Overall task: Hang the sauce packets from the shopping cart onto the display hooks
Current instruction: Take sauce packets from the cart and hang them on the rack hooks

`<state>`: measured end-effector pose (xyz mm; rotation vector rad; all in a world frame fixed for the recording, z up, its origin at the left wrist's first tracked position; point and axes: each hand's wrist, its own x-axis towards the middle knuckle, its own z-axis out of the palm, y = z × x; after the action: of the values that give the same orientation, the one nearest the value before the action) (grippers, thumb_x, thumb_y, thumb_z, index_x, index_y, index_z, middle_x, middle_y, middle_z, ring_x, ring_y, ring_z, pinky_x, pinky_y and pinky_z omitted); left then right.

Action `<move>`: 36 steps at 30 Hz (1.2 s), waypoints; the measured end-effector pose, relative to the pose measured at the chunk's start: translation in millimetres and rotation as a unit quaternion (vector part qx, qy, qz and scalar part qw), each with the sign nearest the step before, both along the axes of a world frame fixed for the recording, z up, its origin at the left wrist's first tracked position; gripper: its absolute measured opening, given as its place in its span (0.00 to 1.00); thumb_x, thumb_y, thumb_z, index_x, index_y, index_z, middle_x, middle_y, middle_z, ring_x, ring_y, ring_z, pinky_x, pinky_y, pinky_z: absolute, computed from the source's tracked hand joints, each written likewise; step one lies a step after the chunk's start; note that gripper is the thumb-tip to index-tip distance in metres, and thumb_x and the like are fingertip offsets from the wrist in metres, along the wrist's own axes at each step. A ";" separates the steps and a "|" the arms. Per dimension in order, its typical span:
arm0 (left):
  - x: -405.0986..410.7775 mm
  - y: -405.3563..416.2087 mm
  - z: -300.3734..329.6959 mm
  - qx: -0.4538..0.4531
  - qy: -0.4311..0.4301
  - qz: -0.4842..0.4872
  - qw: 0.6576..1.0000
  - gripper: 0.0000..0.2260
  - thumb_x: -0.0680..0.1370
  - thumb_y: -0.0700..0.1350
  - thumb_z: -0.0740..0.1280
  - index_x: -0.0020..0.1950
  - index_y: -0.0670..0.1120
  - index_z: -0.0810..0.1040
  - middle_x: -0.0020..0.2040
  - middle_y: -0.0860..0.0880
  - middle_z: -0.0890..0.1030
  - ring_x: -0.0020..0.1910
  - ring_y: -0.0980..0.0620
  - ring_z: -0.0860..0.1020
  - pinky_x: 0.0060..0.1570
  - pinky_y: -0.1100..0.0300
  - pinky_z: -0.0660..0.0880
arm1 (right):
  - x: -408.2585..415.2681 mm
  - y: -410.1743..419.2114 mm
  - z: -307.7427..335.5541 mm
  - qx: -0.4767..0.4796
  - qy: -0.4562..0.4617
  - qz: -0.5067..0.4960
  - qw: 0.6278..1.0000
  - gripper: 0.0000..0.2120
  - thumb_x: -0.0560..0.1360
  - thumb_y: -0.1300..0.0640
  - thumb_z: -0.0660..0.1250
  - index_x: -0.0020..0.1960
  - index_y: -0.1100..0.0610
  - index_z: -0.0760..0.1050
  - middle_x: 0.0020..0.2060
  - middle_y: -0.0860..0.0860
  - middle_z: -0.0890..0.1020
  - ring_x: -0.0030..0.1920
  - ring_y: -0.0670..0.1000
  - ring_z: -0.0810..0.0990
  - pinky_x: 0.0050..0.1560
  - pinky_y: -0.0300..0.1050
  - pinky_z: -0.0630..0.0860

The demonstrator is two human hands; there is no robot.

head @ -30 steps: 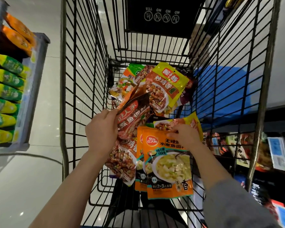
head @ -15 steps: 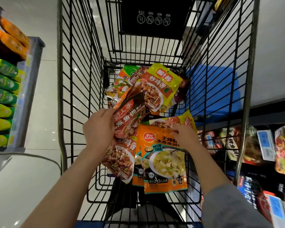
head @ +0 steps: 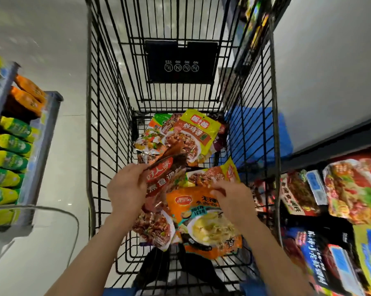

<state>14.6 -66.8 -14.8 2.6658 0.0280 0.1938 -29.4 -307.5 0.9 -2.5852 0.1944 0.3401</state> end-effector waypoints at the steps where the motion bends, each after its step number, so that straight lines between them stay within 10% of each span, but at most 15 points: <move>1: -1.2 0.4 9.6 -0.005 -0.005 -0.009 1.000 0.07 0.75 0.42 0.67 0.50 0.46 0.83 0.39 0.48 0.80 0.39 0.45 0.79 0.33 0.58 0.70 | -6.2 1.0 10.5 0.004 -0.018 -0.010 1.000 0.06 0.75 0.55 0.67 0.48 0.54 0.81 0.39 0.49 0.84 0.37 0.48 0.78 0.41 0.43 0.73; 10: -19.7 20.8 110.6 -0.064 -0.188 -0.180 0.964 0.09 0.73 0.43 0.66 0.48 0.44 0.84 0.40 0.46 0.82 0.38 0.45 0.80 0.33 0.57 0.75 | -68.1 33.0 122.9 -0.026 -0.166 -0.114 0.979 0.06 0.75 0.55 0.67 0.48 0.53 0.82 0.39 0.45 0.83 0.38 0.43 0.78 0.40 0.27 0.68; 19: -18.6 37.4 250.2 -0.096 -0.401 -0.328 0.850 0.06 0.73 0.39 0.67 0.46 0.41 0.83 0.39 0.44 0.81 0.38 0.41 0.79 0.33 0.51 0.76 | -147.8 45.5 283.4 -0.162 -0.386 -0.235 0.877 0.11 0.70 0.50 0.67 0.46 0.54 0.83 0.42 0.52 0.85 0.45 0.56 0.82 0.46 0.44 0.71; 36: -122.0 -62.9 327.5 -0.199 -0.386 -0.472 0.767 0.11 0.74 0.45 0.64 0.47 0.41 0.83 0.41 0.44 0.81 0.42 0.41 0.77 0.38 0.52 0.73 | -361.8 41.9 373.8 -0.283 -0.367 -0.350 0.814 0.03 0.70 0.54 0.73 0.43 0.53 0.83 0.42 0.49 0.85 0.44 0.51 0.81 0.46 0.46 0.74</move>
<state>-107.4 -129.7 312.6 1.7020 -1.3246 0.7980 -391.2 -265.7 374.7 -2.7164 1.0367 -1.1219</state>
